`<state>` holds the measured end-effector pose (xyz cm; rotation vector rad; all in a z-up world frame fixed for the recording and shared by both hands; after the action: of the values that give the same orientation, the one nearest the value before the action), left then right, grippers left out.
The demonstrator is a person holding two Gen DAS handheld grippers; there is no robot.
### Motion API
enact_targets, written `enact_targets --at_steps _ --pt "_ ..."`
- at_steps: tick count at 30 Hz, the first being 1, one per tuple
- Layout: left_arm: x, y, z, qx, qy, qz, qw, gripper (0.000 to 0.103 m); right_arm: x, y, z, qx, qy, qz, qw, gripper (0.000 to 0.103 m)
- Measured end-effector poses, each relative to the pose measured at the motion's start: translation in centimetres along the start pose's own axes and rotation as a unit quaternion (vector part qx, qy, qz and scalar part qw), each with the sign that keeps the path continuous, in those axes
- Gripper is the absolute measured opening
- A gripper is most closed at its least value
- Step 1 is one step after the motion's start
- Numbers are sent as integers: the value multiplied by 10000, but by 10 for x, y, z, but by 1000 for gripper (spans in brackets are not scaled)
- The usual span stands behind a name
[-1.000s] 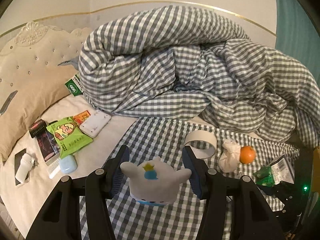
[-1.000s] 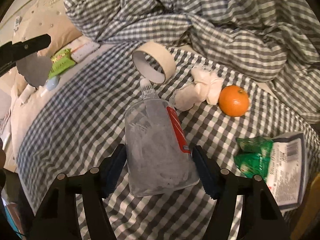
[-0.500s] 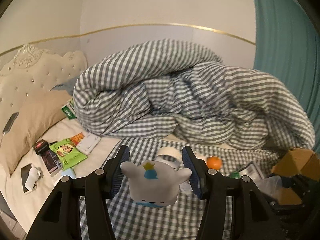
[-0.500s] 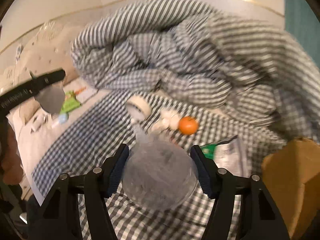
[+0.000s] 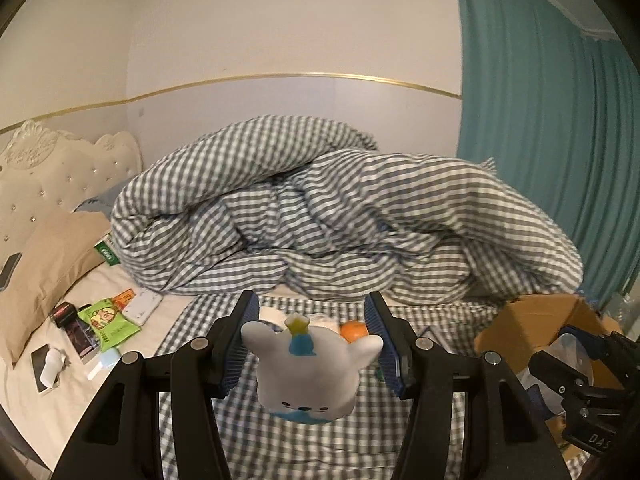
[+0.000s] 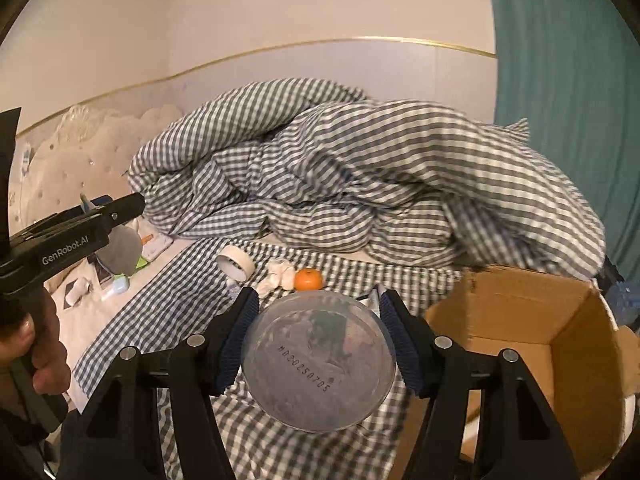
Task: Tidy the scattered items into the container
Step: 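Carry the clear bag and plush toy over the box with both grippers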
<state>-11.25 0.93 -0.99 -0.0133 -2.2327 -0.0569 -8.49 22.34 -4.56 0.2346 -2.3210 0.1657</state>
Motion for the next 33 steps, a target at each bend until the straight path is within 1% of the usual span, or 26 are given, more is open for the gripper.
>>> enact_targets --at_steps 12,17,20,27,31,33 --pt "-1 79 -13 -411 66 408 9983 56 -17 67 -48 -403 227 372 9982 63" --pt "2 116 -16 -657 95 564 9962 56 -22 96 -70 -639 347 508 9961 63" --pt "4 140 -17 -803 110 678 9944 56 -28 117 -82 -852 369 599 9939 63" --pt "-3 199 -21 -1167 86 972 9884 56 -50 169 -94 -1217 234 910 9881 63" --pt "-11 227 -21 -1288 38 1130 9852 56 -67 196 -89 -1256 73 1113 9858 63" --pt "-14 238 -19 -1320 -4 1184 9842 56 -73 204 -85 -1278 7 1150 9851 63"
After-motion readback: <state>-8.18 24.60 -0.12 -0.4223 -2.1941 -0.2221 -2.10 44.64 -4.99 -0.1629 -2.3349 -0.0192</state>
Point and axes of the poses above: each gripper's, at about its wrist camera, not at the fingertips, and z roughly the way its jaws point, y to its right, x to its top, the point moved 5 cm from there along z, roughly the way its jaws point, and after that the axes turned 10 degrees about -y, right-handed, at the moved point
